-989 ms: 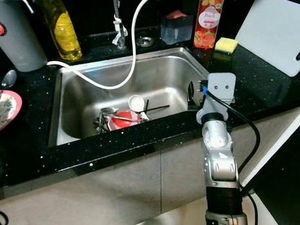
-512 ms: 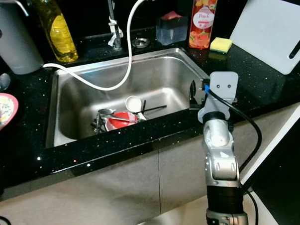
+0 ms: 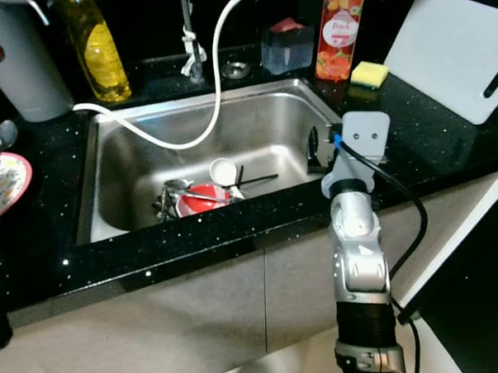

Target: Kitchen organization

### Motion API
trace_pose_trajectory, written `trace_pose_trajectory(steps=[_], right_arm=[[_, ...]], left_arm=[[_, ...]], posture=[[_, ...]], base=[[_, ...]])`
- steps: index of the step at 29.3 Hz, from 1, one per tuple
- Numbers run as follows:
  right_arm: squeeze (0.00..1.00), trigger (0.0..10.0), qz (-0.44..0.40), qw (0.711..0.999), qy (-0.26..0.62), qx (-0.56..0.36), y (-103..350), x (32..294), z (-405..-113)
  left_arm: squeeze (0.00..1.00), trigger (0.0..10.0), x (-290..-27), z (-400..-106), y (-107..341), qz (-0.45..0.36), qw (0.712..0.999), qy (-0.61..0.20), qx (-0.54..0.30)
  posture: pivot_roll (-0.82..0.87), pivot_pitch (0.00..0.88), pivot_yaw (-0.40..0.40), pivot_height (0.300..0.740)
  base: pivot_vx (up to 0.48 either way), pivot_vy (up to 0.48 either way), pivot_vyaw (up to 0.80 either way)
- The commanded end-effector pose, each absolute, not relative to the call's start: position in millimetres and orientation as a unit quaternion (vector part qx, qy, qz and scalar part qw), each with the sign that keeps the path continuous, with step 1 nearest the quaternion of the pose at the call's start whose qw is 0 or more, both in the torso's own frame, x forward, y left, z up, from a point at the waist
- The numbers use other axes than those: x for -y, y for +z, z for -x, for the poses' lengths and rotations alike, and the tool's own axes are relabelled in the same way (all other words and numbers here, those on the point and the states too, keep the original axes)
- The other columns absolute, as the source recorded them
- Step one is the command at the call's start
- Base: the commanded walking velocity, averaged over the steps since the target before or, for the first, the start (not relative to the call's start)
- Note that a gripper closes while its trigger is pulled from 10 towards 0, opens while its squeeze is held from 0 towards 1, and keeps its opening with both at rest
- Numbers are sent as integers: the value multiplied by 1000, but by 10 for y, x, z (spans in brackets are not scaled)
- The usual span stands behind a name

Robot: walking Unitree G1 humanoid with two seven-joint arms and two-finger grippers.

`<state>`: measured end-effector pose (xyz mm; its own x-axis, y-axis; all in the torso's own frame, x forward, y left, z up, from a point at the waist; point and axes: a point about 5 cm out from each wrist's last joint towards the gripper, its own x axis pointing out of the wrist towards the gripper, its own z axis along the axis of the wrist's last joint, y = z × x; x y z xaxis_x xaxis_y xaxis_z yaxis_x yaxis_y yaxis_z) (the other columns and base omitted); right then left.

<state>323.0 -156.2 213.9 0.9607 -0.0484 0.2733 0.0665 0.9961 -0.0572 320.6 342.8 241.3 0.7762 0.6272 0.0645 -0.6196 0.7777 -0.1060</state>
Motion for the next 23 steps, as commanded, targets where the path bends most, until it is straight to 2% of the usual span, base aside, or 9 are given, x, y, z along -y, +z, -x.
trace_pose_trajectory(steps=[1, 5, 6, 8, 9, 10, 18, 19, 23], right_arm=[[0, 10000, 30, 990, -27, 132, 2092, 1541, -3241], [0, 10000, 27, 990, -38, 135, 2092, 1575, -3250], [0, 10000, 27, 990, -38, 135, 2092, 1575, -3250], [0, 10000, 24, 989, -40, 139, 2108, 1559, -3249], [0, 10000, 24, 989, -40, 139, 2108, 1559, -3249], [0, 10000, 25, 989, -39, 141, 2118, 1549, -3245], [0, 10000, 29, 988, -49, 147, 2135, 1614, -3257], [0, 10000, 30, 987, -48, 150, 2152, 1617, -3256], [0, 10000, 33, 987, -45, 150, 2140, 1597, -3279]], left_arm=[[0, 10000, -2921, -3338, 2548, 20, 979, 185, 88], [0, 10000, -2126, -3416, 2477, 29, 997, -16, 64], [0, 10000, -2126, -3416, 2477, 29, 997, -16, 64], [220, 10000, -1672, -3490, 2168, 18, 995, -97, -18], [220, 10000, -1672, -3490, 2168, 18, 995, -97, -18], [1000, 10000, -1560, -3531, 2019, 29, 993, -101, -53], [1000, 10000, -1551, -3601, 1920, 30, 997, -49, -45], [0, 10000, -1595, -3589, 1998, 24, 999, -36, -26], [0, 10000, -1832, -3584, 2089, 24, 999, 41, 9]], posture=[[37, 0, 106, 740], [23, 0, 116, 740], [23, 0, 116, 740], [12, 0, 120, 740], [12, 0, 120, 740], [-1, 0, 122, 740], [-15, 0, 122, 740], [-10, 0, 115, 740], [-27, 0, 117, 740]], base=[[0, 0, 0], [0, 0, 0], [0, 0, 0], [0, 0, 0], [0, 0, 0], [0, 0, 0], [0, 0, 0], [0, 0, 0], [0, 0, 0]])
